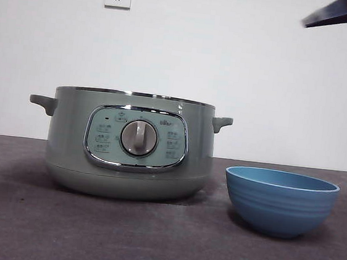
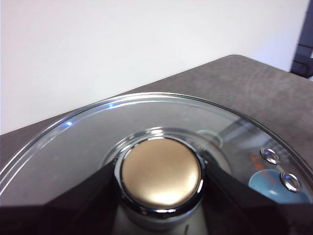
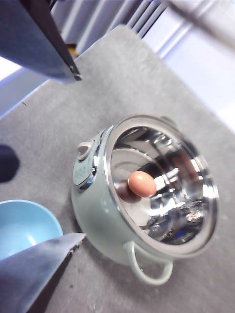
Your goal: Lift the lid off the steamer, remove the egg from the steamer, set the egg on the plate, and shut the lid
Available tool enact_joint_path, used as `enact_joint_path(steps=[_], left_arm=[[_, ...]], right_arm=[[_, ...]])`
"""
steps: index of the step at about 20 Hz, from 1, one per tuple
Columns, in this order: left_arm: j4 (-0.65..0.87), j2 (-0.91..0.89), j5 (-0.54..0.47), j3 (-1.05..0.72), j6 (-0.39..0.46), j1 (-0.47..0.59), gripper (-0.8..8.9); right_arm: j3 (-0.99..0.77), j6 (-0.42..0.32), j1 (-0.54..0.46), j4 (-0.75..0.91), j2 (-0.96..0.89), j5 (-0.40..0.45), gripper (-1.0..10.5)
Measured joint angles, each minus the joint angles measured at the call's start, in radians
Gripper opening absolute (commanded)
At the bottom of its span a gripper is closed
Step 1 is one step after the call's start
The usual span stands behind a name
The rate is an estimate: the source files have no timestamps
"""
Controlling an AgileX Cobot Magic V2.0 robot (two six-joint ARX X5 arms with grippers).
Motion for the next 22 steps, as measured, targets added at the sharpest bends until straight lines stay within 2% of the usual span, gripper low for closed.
enact_joint_path(steps=[6,11,16,22], left_arm=[[-0.167,-0.189,-0.094,0.000,-0.020,0.000,-0.09],[-0.251,-0.239,-0.105,0.000,-0.039,0.000,-0.09],[-0.251,-0.238,-0.109,0.000,-0.046,0.000,-0.09],[-0.251,-0.238,-0.110,0.000,-0.046,0.000,-0.09]], right_arm=[[0.239,0.010,0.219,0.006,0.292,0.231,5.9],[0.449,0.010,0.325,0.006,0.555,0.367,5.9],[0.597,-0.002,0.352,0.007,0.780,0.425,5.9],[0.602,-0.006,0.351,0.067,0.889,0.433,5.9]])
